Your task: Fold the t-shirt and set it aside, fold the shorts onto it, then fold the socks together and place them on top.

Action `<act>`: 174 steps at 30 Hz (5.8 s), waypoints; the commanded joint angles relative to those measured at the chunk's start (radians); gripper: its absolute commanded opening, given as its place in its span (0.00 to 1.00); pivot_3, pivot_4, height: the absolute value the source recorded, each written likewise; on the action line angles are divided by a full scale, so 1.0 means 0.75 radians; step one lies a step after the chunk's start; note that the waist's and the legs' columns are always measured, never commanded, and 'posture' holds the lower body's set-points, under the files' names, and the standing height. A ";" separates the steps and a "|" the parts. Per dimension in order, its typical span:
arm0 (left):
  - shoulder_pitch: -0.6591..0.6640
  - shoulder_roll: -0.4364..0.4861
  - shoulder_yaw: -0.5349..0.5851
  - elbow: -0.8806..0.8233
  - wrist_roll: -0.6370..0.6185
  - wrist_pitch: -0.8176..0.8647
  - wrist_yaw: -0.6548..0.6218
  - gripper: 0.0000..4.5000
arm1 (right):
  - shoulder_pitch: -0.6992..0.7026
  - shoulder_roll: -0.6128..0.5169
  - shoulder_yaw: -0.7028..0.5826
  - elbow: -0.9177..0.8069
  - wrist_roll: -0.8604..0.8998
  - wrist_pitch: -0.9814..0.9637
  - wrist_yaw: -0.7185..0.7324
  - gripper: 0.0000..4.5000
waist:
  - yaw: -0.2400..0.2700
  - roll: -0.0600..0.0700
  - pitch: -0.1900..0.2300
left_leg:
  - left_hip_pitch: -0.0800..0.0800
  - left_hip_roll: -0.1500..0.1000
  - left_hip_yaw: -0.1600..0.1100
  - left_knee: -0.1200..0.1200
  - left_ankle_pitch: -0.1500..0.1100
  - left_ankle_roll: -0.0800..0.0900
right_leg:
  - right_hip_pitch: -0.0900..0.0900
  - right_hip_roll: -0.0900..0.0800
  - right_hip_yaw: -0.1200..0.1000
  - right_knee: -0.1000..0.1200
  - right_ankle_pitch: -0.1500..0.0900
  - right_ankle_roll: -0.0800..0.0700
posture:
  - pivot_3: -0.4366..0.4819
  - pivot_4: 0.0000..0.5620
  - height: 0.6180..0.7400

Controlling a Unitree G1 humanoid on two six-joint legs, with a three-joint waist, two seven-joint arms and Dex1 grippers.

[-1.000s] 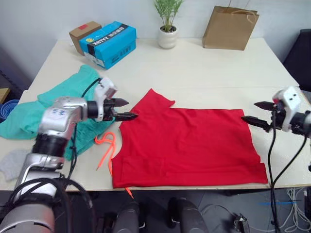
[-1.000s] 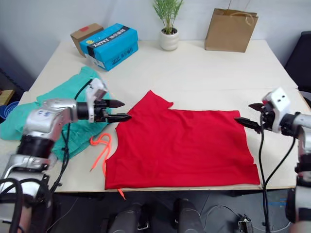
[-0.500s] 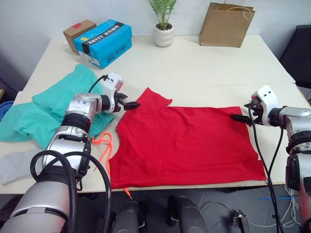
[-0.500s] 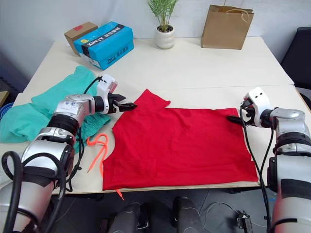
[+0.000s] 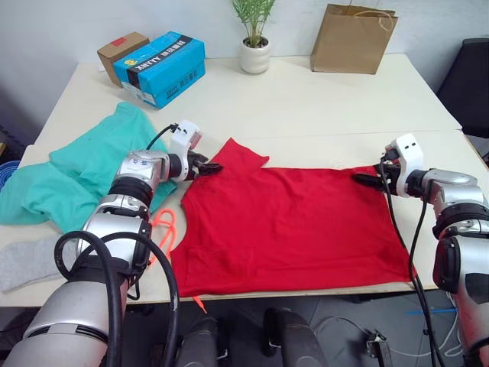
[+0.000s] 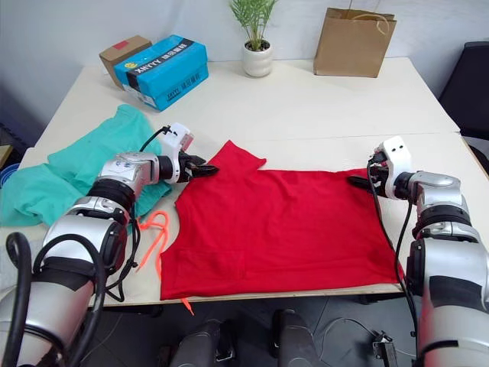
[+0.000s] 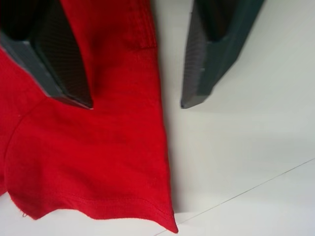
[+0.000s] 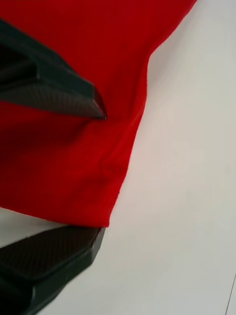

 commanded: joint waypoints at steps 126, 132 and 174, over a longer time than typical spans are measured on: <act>0.586 0.135 0.055 -0.938 -0.279 -0.398 -0.806 0.00 | 1.184 -0.145 -0.245 -1.638 0.558 -0.076 0.177 1.00 | 0.018 -0.003 0.000 | 0.015 0.000 0.003 0.002 0.000 -0.002 | 0.008 -0.002 0.010 0.001 -0.001 -0.001 | 0.48 0.27 1.00; 0.742 0.179 0.056 -1.122 -0.282 -0.533 -0.822 0.00 | 1.229 -0.147 -0.262 -1.680 0.571 -0.053 0.157 1.00 | 0.020 -0.003 0.000 | 0.015 0.000 0.002 0.002 0.000 -0.001 | 0.008 -0.003 0.010 0.001 -0.001 -0.001 | 0.48 0.27 1.00; 1.128 0.539 0.237 -1.750 -0.765 0.295 -0.730 0.94 | 0.959 -0.386 -0.120 -1.215 0.451 0.018 0.452 1.00 | 0.014 -0.003 0.000 | 0.016 0.002 0.002 -0.001 -0.002 0.000 | 0.008 -0.003 0.010 -0.001 -0.002 -0.002 | 0.48 0.27 1.00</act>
